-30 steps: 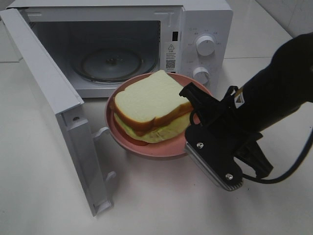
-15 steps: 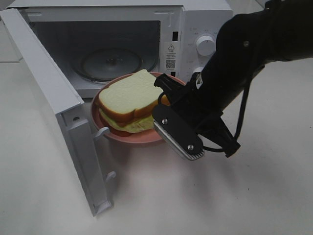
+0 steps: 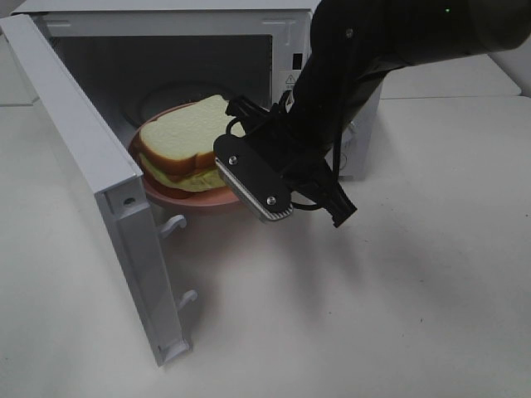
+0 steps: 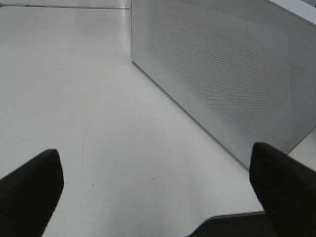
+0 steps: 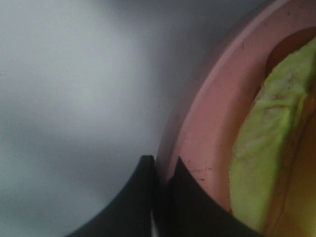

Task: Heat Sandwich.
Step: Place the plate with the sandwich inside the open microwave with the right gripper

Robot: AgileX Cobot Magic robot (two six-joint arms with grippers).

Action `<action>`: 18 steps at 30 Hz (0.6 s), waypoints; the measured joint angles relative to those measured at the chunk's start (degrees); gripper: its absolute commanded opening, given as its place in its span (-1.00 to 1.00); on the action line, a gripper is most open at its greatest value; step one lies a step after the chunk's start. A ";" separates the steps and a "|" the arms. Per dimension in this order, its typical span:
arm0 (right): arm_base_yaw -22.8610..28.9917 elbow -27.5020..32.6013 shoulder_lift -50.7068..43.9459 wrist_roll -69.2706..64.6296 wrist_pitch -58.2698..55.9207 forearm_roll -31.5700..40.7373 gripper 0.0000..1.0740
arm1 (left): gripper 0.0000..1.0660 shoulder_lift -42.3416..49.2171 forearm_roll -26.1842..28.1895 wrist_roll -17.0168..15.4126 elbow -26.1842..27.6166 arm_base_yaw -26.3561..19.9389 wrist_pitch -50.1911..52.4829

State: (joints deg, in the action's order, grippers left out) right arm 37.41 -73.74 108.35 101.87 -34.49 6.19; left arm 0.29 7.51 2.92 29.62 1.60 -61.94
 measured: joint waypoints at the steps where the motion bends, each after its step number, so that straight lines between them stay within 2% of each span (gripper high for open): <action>1: 0.00 0.00 0.00 0.00 0.00 0.00 -1.00 | 0.82 0.00 0.00 0.00 0.00 0.00 0.00; 18: 0.00 -18.16 10.94 -5.84 -8.14 -0.69 -0.99 | 0.82 0.00 0.00 0.00 0.00 0.00 0.00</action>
State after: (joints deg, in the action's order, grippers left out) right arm 37.41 -91.90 119.29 96.03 -42.63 5.50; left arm 0.29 7.51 2.92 29.62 1.60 -61.94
